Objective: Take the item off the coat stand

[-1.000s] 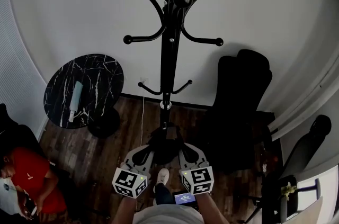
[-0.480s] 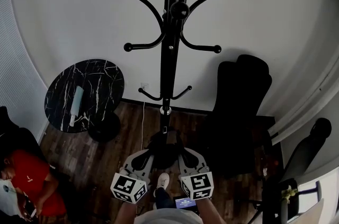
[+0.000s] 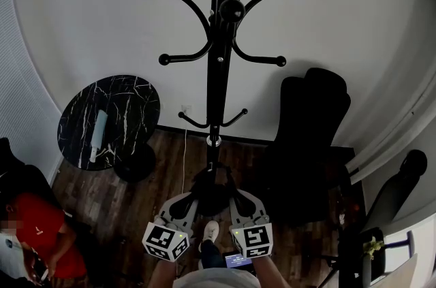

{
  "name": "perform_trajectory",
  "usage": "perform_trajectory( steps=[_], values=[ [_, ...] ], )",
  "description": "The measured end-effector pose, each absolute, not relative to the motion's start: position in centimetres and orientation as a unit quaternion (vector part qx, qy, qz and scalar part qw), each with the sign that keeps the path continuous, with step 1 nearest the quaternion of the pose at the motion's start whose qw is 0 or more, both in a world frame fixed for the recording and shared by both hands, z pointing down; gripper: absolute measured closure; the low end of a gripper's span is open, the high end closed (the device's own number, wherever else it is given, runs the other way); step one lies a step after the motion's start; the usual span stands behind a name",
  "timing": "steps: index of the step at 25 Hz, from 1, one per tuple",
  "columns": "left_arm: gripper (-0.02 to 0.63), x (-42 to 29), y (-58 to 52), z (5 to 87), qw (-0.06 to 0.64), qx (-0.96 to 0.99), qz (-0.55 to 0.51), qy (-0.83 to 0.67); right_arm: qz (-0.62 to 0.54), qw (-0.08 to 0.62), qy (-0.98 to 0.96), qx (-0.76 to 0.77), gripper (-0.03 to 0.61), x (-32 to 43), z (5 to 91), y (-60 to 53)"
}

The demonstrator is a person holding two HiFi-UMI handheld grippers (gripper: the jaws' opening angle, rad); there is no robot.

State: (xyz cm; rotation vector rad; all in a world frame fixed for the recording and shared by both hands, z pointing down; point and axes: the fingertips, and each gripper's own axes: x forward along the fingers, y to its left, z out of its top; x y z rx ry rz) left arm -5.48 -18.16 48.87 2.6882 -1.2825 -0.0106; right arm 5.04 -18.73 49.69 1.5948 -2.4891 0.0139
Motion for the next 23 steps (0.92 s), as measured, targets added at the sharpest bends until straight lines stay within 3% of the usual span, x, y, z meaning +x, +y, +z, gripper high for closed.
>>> perform_trajectory(
  steps=[23],
  values=[
    [0.584, -6.0, -18.7, 50.4, 0.092, 0.893, 0.011, -0.441, 0.059, 0.080, -0.851, 0.516, 0.549, 4.7, 51.4, -19.2]
  ],
)
